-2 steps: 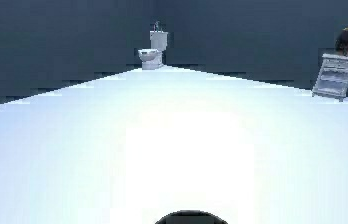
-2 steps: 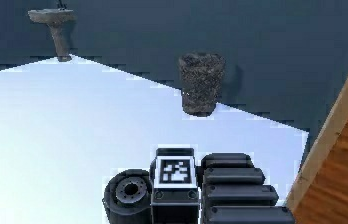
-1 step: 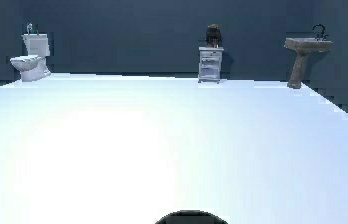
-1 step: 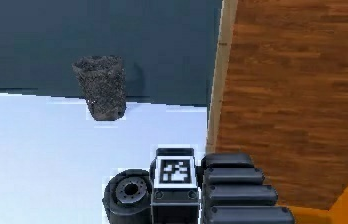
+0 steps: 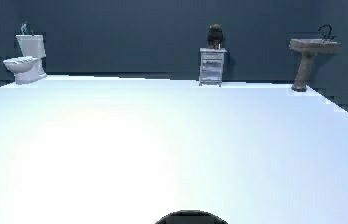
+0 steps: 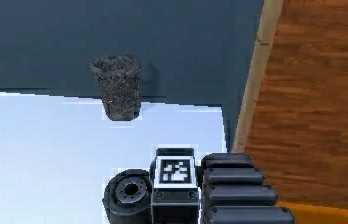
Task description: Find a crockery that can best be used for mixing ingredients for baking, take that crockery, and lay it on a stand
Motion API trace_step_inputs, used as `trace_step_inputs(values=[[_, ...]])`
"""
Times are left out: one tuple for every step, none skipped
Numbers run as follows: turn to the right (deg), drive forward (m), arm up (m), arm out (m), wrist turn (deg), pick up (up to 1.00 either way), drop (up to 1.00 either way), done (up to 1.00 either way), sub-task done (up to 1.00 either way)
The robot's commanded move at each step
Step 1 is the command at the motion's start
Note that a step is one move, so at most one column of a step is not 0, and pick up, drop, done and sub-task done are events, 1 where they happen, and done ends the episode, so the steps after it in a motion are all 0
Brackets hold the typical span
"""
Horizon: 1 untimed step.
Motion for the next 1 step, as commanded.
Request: trace_step_inputs(values=[[-45.0, 0.0, 0.0, 0.0, 0.0, 0.0, 0.0, 0.0, 0.0]])
